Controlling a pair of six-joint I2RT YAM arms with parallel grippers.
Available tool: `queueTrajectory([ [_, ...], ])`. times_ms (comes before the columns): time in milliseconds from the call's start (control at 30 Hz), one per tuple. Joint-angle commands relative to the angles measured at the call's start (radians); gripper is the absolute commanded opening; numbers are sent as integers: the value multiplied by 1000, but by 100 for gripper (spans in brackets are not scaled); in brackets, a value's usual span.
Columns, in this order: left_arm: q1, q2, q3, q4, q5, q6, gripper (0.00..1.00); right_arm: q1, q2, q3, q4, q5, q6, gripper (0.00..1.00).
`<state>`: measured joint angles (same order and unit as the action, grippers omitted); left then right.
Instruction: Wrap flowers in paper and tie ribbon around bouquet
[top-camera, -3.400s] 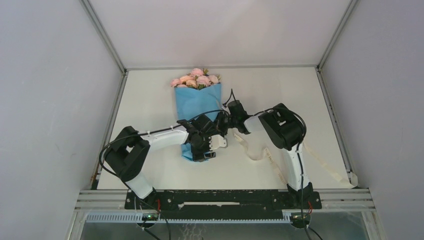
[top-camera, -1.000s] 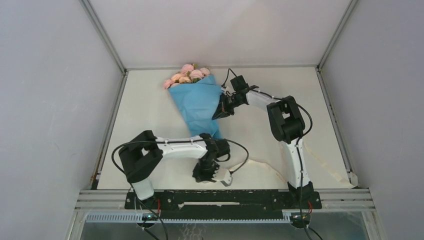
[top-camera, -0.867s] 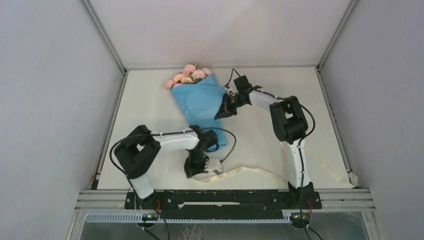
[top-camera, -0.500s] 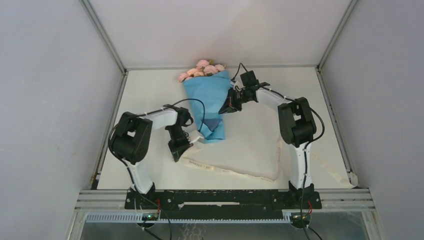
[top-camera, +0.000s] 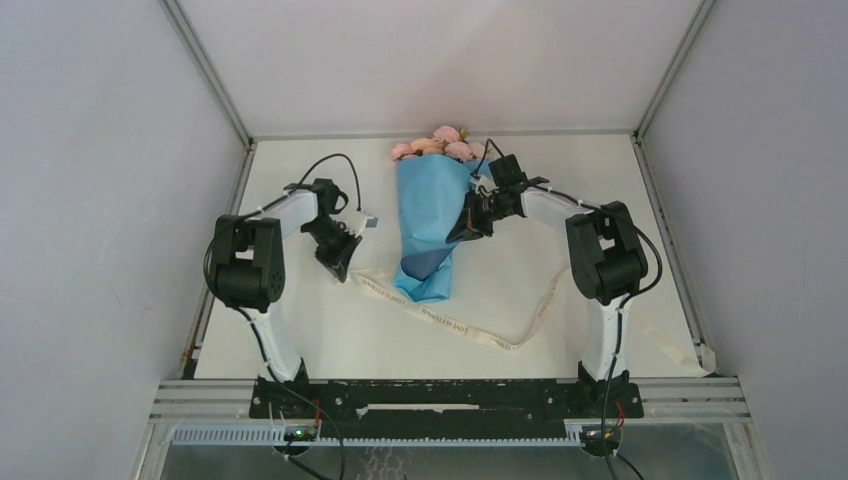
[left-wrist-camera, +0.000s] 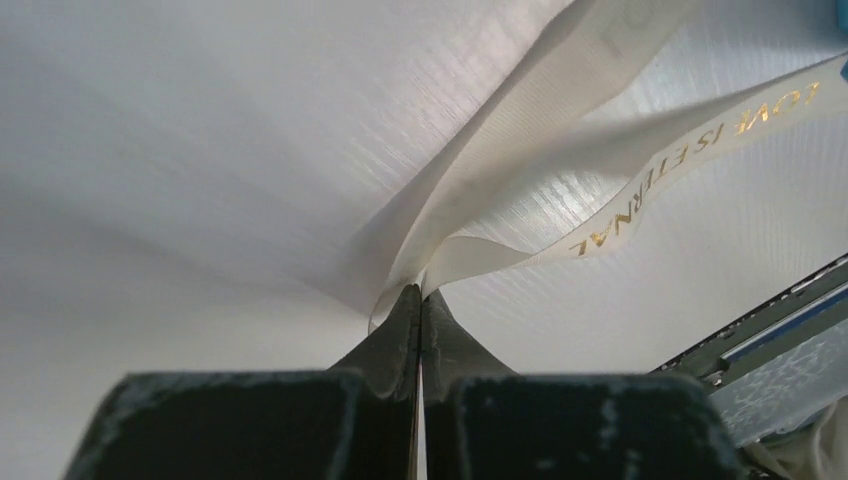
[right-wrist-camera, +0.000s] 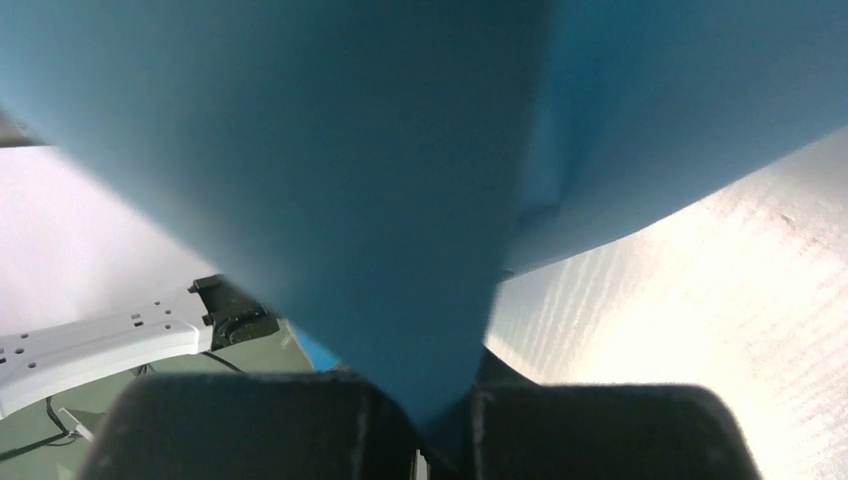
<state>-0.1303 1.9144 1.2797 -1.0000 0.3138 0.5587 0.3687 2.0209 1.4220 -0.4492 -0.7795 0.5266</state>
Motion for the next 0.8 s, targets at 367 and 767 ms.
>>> queueTrajectory([
  [367, 85, -10, 243, 212, -43, -298, 0, 53, -350, -380, 136, 15, 34, 0],
  [767, -71, -459, 275, -96, 240, -120, 0, 125, -273, -633, 439, 137, 176, 0],
])
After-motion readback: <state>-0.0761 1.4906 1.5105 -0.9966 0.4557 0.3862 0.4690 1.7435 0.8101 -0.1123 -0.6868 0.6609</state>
